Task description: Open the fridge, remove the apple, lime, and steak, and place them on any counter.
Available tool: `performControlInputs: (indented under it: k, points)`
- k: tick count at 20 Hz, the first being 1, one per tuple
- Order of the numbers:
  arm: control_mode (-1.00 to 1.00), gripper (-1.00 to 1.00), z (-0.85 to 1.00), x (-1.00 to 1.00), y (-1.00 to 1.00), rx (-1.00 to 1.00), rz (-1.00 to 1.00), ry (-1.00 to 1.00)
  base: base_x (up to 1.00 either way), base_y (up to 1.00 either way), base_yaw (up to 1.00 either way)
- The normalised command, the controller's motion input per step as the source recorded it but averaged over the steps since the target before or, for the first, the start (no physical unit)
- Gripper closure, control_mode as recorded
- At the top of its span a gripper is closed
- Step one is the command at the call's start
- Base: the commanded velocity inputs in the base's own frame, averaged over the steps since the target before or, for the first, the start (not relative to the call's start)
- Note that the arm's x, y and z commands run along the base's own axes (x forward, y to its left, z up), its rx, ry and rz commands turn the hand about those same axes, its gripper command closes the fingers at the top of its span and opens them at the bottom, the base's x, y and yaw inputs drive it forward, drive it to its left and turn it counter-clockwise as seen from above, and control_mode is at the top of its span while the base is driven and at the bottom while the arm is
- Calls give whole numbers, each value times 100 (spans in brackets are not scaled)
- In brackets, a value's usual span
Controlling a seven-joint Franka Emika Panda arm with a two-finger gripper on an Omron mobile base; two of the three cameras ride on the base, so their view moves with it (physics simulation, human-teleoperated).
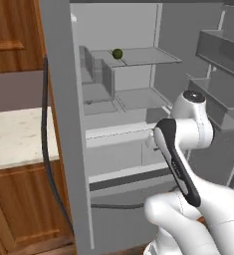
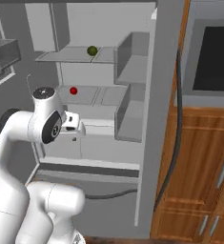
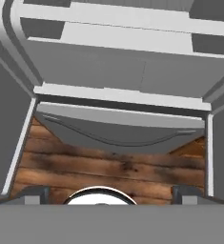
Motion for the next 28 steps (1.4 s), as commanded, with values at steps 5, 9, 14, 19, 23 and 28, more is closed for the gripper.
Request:
performControlInputs:
  k: [5, 9, 14, 19, 23, 28]
  points:
    - [100, -100, 0, 0, 0, 0, 0, 0, 100, 32, -10]
    - [-100, -100, 11, 2, 3, 0, 0, -4, 69, 23, -4]
    - [-100, -100, 94, -67, 2, 0, 0, -61, 0, 0, 0]
    - [-100, -100, 100, -13, 0, 2, 0, -59, 0, 0, 0]
    - [-100, -100, 100, 68, 10, 1, -3, -27, 0, 0, 0]
    - [-100, -100, 91, 93, 20, 2, -7, -18, 0, 0, 0]
